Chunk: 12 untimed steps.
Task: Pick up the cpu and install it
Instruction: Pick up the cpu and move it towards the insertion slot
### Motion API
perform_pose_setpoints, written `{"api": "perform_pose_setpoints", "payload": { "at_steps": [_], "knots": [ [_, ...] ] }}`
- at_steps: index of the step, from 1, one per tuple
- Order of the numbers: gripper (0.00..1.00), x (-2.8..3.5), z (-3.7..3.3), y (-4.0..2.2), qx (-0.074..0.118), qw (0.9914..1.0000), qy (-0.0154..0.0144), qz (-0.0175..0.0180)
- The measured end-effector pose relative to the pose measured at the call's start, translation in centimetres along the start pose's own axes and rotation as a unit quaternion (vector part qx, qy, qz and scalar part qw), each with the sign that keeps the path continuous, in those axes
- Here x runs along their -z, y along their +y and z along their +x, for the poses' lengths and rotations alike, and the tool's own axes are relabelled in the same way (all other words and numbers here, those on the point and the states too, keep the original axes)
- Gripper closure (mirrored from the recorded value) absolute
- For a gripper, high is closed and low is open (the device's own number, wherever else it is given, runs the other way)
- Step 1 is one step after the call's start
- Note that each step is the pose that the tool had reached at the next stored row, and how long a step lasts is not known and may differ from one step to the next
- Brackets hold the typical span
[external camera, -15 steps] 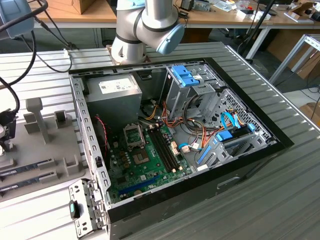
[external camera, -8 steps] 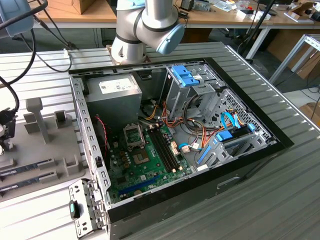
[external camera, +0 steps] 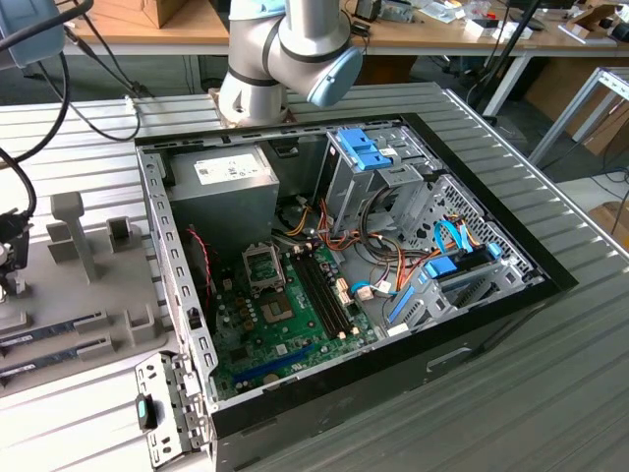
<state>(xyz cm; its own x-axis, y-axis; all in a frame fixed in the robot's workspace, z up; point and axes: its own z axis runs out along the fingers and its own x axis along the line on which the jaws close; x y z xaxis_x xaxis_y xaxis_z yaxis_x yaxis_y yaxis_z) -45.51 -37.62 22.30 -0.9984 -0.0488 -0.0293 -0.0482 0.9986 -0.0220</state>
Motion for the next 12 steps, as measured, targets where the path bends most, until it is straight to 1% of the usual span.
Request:
{"api": "perform_pose_setpoints", "payload": {
  "at_steps": [12],
  "knots": [
    [0.53,0.74,-0.02,-0.02,0.0,1.0,0.0,0.0]
  ]
}}
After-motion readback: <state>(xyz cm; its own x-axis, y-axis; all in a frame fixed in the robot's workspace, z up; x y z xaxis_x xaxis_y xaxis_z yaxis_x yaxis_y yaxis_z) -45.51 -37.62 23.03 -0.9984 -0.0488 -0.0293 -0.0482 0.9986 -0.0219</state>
